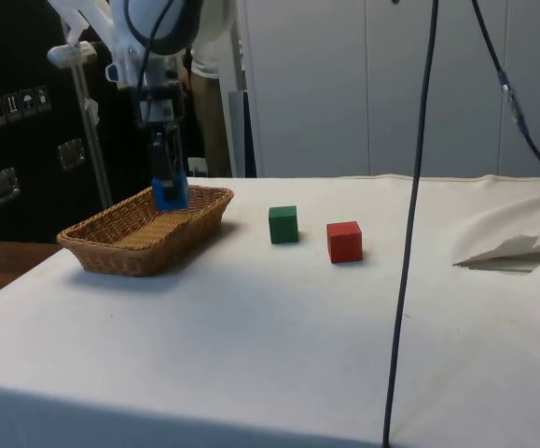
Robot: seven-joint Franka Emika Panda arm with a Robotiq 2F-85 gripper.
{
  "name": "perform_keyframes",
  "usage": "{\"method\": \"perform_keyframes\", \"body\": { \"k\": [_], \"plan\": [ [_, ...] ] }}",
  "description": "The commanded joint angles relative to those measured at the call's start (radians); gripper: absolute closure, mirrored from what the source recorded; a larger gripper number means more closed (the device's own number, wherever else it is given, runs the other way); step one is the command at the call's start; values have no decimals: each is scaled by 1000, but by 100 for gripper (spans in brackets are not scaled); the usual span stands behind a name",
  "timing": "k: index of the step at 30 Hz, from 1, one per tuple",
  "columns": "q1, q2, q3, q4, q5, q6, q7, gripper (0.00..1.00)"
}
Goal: Pick up the blue cube and place it into the basket.
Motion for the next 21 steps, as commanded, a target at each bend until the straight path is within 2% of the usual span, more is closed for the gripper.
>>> {"method": "perform_keyframes", "body": {
  "k": [1, 2, 4, 5, 6, 9, 15, 21],
  "plan": [
    [-7, 13, -1, 15, 4, -1, -7, 100],
    [-10, 24, -5, 28, 3, -4, -9, 100],
    [-10, 32, -11, 40, 2, -9, -8, 100],
    [-6, 30, -13, 34, 0, -1, -5, 100],
    [-10, 35, -14, 45, 1, -12, -7, 100],
    [-10, 43, -24, 57, 0, -18, -4, 100],
    [-9, 46, -38, 54, 0, -11, 9, 100],
    [-11, 59, -46, 67, 1, -18, 43, 100]
  ]
}}
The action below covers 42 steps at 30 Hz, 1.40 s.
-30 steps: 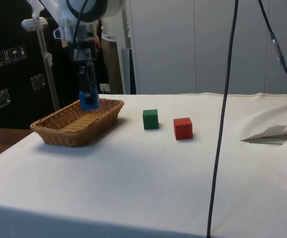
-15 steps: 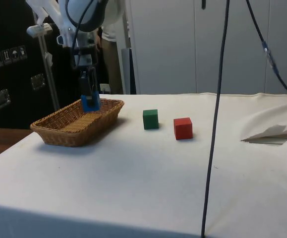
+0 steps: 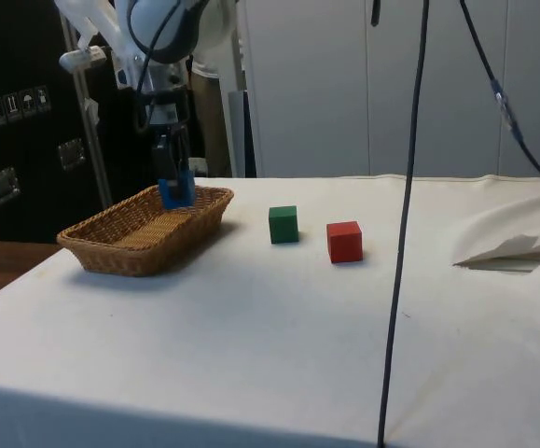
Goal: Pick up the blue cube and place it into the basket.
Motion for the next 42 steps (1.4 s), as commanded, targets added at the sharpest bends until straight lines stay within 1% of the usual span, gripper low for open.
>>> {"method": "perform_keyframes", "body": {
  "k": [1, 2, 3, 4, 11, 12, 13, 16, 19, 20, 21, 22, 27, 28, 29, 35, 36, 37, 42],
  "plan": [
    [-3, 8, -1, 11, 3, -7, 2, 100],
    [-4, 10, -1, 13, 5, -8, 1, 100],
    [0, 1, -2, 1, 0, 0, 2, 100],
    [-5, 12, 0, 16, 6, -8, -1, 100],
    [-11, 47, -3, 80, 8, -38, -1, 100],
    [-7, 40, -6, 67, 3, -21, 2, 100],
    [-12, 53, -4, 91, 9, -42, -1, 100],
    [-16, 81, -4, 134, 13, -53, -1, 100],
    [-17, 104, -5, 163, 19, -54, 0, 100],
    [-13, 96, -8, 152, 14, -41, 2, 100],
    [-18, 113, -5, 173, 21, -53, 0, 100],
    [-18, 129, -5, 192, 25, -53, 2, 100],
    [-18, 170, -6, 237, 37, -52, 11, 100],
    [-16, 174, -9, 239, 37, -41, 10, 100],
    [-18, 183, -6, 251, 44, -52, 15, 100],
    [-21, 225, -3, 286, 73, -45, 18, 100],
    [-16, 213, -9, 273, 65, -40, 16, 100],
    [-22, 239, -3, 298, 84, -44, 17, 100],
    [-24, 274, -3, 325, 111, -40, 14, 100]
  ]
}}
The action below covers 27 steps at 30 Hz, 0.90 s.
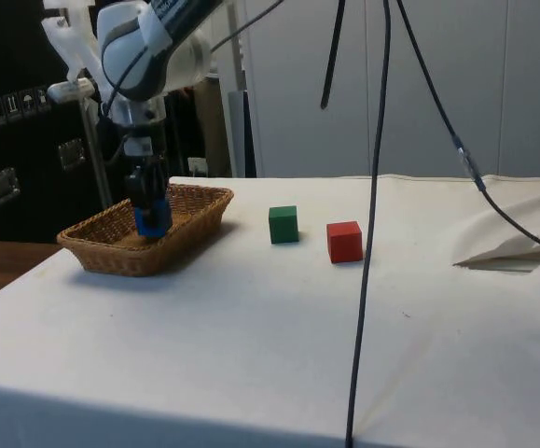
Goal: Pick up the blue cube and place it into the basket.
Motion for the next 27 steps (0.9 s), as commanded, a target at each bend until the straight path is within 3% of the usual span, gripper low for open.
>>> {"method": "perform_keyframes", "body": {
  "k": [1, 2, 4, 27],
  "plan": [
    [-5, 9, 6, 8, 11, -1, -3, 100],
    [0, 4, 0, 3, 5, 0, 0, 100],
    [-4, 11, 5, 10, 16, -2, -5, 100],
    [-1, 11, 1, 6, 13, 0, -3, 100]
  ]
}}
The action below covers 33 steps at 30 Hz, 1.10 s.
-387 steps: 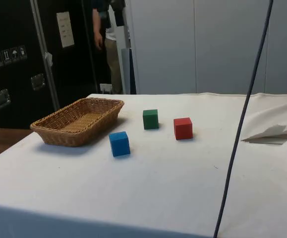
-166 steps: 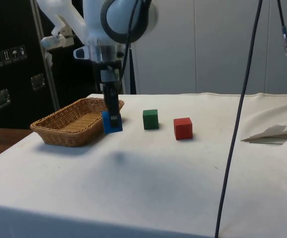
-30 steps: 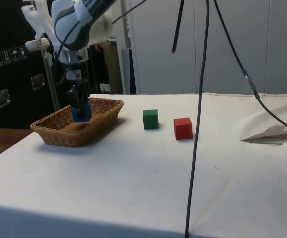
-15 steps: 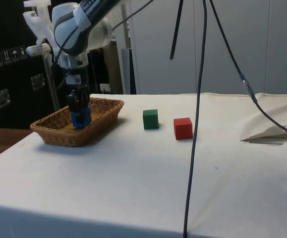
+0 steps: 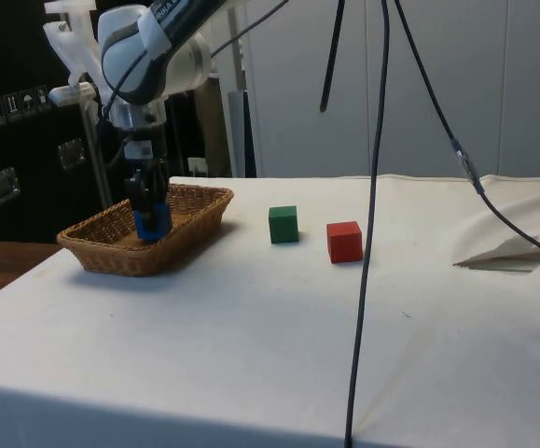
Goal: Pick up the blue cube and place it into the basket.
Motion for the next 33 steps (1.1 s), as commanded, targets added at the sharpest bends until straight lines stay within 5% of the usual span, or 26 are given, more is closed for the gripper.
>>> {"method": "perform_keyframes", "body": {
  "k": [1, 10, 11, 13, 14, 20, 33],
  "plan": [
    [0, 1, 1, 0, 1, 0, -1, 100],
    [0, 1, 1, 0, 0, 0, 0, 98],
    [0, 1, 1, 0, 0, 0, 0, 93],
    [0, 0, 0, 0, 0, -1, 0, 65],
    [0, 0, 1, 0, 0, 0, 0, 65],
    [0, 0, 0, 0, 0, 0, 0, 3],
    [5, -31, -6, 6, -5, -31, 10, 0]
  ]
}}
